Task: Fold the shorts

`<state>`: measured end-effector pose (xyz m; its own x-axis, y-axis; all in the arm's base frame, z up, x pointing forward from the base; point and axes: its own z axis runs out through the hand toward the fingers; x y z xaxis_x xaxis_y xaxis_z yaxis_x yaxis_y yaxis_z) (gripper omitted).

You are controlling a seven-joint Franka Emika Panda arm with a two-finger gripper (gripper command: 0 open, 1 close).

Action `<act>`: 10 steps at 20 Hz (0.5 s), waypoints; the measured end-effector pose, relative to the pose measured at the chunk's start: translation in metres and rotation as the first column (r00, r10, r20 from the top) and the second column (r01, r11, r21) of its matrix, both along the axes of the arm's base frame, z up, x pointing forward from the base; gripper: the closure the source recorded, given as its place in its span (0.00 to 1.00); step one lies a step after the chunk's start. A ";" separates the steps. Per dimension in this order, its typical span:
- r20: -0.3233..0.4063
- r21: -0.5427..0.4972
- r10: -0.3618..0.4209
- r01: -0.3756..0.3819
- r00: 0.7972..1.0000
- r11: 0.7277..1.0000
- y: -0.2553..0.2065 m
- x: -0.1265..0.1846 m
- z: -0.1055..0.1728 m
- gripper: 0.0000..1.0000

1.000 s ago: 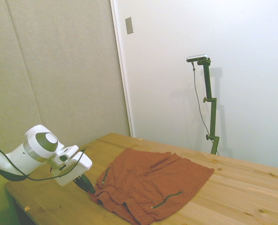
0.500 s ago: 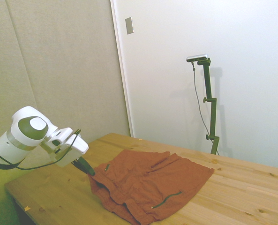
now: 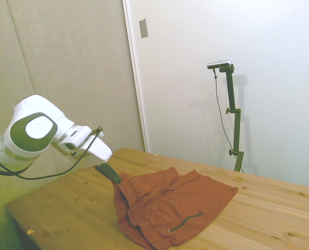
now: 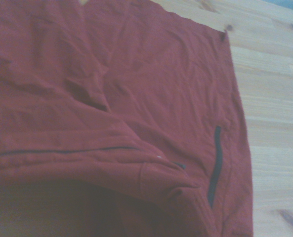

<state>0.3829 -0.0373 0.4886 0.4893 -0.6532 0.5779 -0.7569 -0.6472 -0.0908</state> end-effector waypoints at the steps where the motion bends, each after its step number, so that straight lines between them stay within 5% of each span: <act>1: 0.003 0.012 -0.019 0.019 1.000 1.000 -0.014 0.000 -0.002 1.00; 6: -0.033 0.117 -0.110 0.113 0.993 0.987 -0.080 0.013 -0.048 1.00; 7: -0.048 0.132 -0.126 0.131 0.991 0.983 -0.089 0.015 -0.060 0.00; 10: -0.090 0.187 -0.170 0.185 0.981 0.965 -0.112 0.022 -0.085 0.00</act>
